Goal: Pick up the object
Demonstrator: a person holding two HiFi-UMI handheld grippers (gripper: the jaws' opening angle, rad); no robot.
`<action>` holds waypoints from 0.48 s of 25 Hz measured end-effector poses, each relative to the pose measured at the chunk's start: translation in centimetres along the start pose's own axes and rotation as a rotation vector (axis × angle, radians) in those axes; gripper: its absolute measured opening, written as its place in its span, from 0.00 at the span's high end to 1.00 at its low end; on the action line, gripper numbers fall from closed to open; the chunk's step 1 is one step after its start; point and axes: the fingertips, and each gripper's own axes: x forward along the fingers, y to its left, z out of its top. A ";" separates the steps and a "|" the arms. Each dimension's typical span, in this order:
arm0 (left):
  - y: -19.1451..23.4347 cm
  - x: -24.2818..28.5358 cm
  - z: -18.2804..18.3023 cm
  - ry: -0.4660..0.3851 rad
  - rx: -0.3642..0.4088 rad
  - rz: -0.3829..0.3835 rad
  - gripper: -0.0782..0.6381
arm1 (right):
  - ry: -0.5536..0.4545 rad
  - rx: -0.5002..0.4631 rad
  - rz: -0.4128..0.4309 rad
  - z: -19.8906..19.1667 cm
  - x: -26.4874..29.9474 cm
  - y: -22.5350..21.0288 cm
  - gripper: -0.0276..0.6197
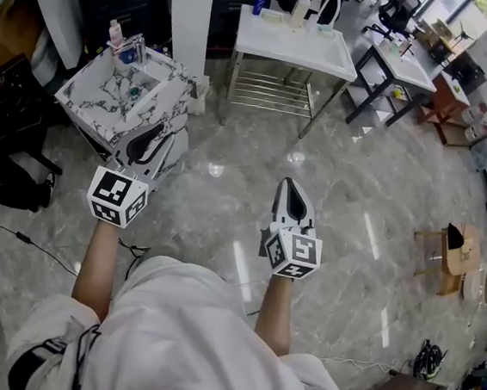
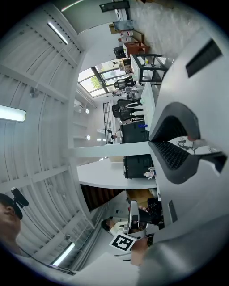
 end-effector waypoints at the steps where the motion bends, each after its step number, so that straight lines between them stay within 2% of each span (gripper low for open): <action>1: 0.0 0.7 0.1 0.000 0.000 -0.002 0.76 | 0.001 0.000 0.001 0.1 0.5 -0.4 0.95; 12: 3.9 10.6 -1.5 0.005 -0.031 -0.031 0.76 | 0.025 -0.007 -0.030 -0.2 8.9 -4.8 0.95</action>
